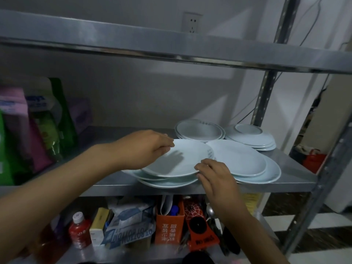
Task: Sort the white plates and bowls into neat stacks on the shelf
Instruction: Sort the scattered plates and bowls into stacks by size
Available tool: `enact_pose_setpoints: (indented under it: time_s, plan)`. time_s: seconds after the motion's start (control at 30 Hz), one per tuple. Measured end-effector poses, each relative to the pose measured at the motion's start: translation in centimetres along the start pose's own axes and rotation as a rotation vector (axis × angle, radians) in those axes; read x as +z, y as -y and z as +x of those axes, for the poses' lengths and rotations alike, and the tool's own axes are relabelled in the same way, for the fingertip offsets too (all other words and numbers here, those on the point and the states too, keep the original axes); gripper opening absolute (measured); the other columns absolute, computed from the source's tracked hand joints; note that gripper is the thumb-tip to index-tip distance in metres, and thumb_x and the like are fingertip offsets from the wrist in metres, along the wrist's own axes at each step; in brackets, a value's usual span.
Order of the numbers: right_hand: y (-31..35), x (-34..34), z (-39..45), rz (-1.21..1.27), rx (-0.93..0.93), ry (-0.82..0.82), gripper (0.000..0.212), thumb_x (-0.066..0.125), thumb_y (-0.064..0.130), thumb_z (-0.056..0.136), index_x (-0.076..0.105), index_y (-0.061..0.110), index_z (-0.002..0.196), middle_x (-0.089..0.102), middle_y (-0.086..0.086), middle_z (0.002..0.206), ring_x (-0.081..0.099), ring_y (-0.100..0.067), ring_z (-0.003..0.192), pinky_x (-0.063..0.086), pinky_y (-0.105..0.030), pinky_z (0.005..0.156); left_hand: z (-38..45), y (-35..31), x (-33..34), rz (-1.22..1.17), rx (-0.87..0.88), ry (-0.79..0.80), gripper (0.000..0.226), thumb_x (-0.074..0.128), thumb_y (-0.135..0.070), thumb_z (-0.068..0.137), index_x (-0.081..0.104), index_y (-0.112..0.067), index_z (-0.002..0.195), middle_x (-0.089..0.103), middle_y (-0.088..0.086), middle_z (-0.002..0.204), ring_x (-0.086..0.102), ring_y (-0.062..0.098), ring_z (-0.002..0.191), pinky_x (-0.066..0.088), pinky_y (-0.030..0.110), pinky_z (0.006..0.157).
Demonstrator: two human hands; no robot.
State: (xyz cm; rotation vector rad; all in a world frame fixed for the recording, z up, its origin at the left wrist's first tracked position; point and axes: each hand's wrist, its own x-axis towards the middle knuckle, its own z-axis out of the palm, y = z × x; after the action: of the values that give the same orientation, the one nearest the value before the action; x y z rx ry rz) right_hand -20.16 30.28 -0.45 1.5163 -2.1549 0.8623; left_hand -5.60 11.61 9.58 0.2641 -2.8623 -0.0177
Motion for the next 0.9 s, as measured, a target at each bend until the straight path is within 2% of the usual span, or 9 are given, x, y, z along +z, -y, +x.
enact_pose_setpoints:
  time_s: [0.13,0.27,0.43,0.53,0.6,0.67,0.77,0.9]
  plan:
    - [0.0,-0.2,-0.1,-0.039,0.009,0.079,0.044,0.028,0.036,0.097,0.059,0.021,0.124,0.056,-0.001,0.131,0.047,-0.019,0.122,0.043,-0.038,0.103,1.6,-0.2,-0.1,0.007,0.001,-0.008,0.031,0.041,-0.031,0.100,0.064,-0.019,0.118,0.063,-0.004,0.127,0.055,0.019,0.119,0.044,0.039,0.098]
    - [0.0,-0.7,0.0,-0.075,-0.018,0.121,0.044,0.037,0.020,0.093,0.050,0.022,0.135,0.050,-0.002,0.141,0.044,-0.020,0.128,0.042,-0.040,0.104,3.5,-0.3,0.3,0.043,-0.001,0.009,0.035,0.035,-0.031,0.096,0.064,-0.013,0.104,0.068,0.006,0.108,0.060,0.027,0.100,0.049,0.046,0.087]
    - [-0.6,-2.5,0.9,-0.066,0.005,0.020,0.054,0.047,0.002,0.084,0.049,0.018,0.136,0.055,0.000,0.134,0.049,-0.019,0.120,0.045,-0.034,0.100,6.2,-0.5,1.3,0.079,-0.012,0.030,0.030,0.036,-0.026,0.095,0.063,-0.012,0.100,0.067,0.008,0.100,0.060,0.030,0.093,0.049,0.047,0.082]
    - [-1.5,-3.5,2.1,-0.075,0.016,-0.038,0.054,0.051,-0.001,0.082,0.052,0.016,0.133,0.059,-0.003,0.128,0.052,-0.022,0.117,0.043,-0.033,0.096,8.1,-0.5,2.0,0.076,0.011,0.028,0.025,0.037,-0.022,0.094,0.058,-0.014,0.084,0.064,0.007,0.086,0.058,0.030,0.082,0.049,0.047,0.075]
    - [-2.4,-3.8,3.2,-0.095,0.036,-0.056,0.054,0.052,-0.002,0.081,0.054,0.015,0.132,0.059,-0.005,0.130,0.052,-0.024,0.119,0.044,-0.036,0.098,9.3,-0.5,2.4,0.094,0.008,0.035,0.023,0.039,-0.018,0.094,0.054,-0.012,0.078,0.062,0.008,0.084,0.057,0.031,0.080,0.049,0.046,0.074]
    - [-3.4,-3.9,4.3,-0.130,0.044,-0.050,0.054,0.051,-0.002,0.082,0.054,0.016,0.132,0.058,-0.006,0.132,0.051,-0.025,0.120,0.044,-0.036,0.097,10.7,-0.4,3.0,0.135,-0.018,0.051,0.018,0.040,-0.014,0.093,0.054,-0.015,0.081,0.063,0.010,0.090,0.059,0.033,0.085,0.049,0.042,0.074]
    - [-4.6,-3.9,6.1,-0.170,0.035,-0.050,0.053,0.049,-0.003,0.082,0.054,0.014,0.132,0.057,-0.006,0.132,0.051,-0.027,0.118,0.045,-0.036,0.094,12.9,0.1,3.9,0.198,-0.036,0.083,0.020,0.043,-0.010,0.092,0.060,-0.018,0.099,0.065,0.011,0.108,0.060,0.034,0.098,0.045,0.034,0.077]
    - [-5.7,-3.6,8.2,-0.160,0.056,-0.071,0.053,0.047,-0.005,0.083,0.053,0.013,0.132,0.055,-0.007,0.134,0.049,-0.027,0.121,0.045,-0.037,0.098,15.8,0.7,4.7,0.222,-0.078,0.141,0.040,0.047,-0.007,0.091,0.057,-0.017,0.127,0.055,0.012,0.133,0.054,0.033,0.119,0.043,0.034,0.096]
